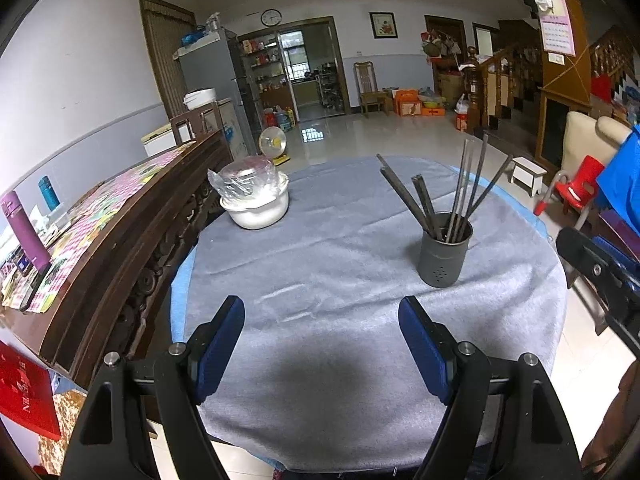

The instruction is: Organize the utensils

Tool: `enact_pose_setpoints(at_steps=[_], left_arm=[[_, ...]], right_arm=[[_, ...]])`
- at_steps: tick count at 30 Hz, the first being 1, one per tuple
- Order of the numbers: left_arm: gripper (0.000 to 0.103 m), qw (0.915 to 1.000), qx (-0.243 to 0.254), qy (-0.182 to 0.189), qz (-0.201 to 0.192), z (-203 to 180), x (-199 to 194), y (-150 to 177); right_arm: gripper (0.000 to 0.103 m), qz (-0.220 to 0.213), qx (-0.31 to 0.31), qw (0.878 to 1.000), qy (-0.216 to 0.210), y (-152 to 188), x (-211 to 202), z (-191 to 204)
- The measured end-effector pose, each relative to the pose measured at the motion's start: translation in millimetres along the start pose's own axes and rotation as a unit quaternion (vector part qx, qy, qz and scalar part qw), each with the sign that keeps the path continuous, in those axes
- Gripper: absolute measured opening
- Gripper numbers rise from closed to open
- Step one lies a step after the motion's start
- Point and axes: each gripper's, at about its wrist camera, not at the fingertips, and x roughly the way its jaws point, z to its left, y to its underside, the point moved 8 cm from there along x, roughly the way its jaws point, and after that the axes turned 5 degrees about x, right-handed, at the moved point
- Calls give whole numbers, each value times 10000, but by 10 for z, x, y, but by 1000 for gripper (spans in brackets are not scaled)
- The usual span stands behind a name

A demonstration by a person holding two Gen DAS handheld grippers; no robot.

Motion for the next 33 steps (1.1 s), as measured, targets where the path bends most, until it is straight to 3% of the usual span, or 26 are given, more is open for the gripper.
enact_pose_setpoints(at_steps=[33], left_arm=[[80, 9997, 77, 185, 115, -37, 224, -100]], right_arm=[[74, -10, -31, 9999, 135, -96, 287, -41]])
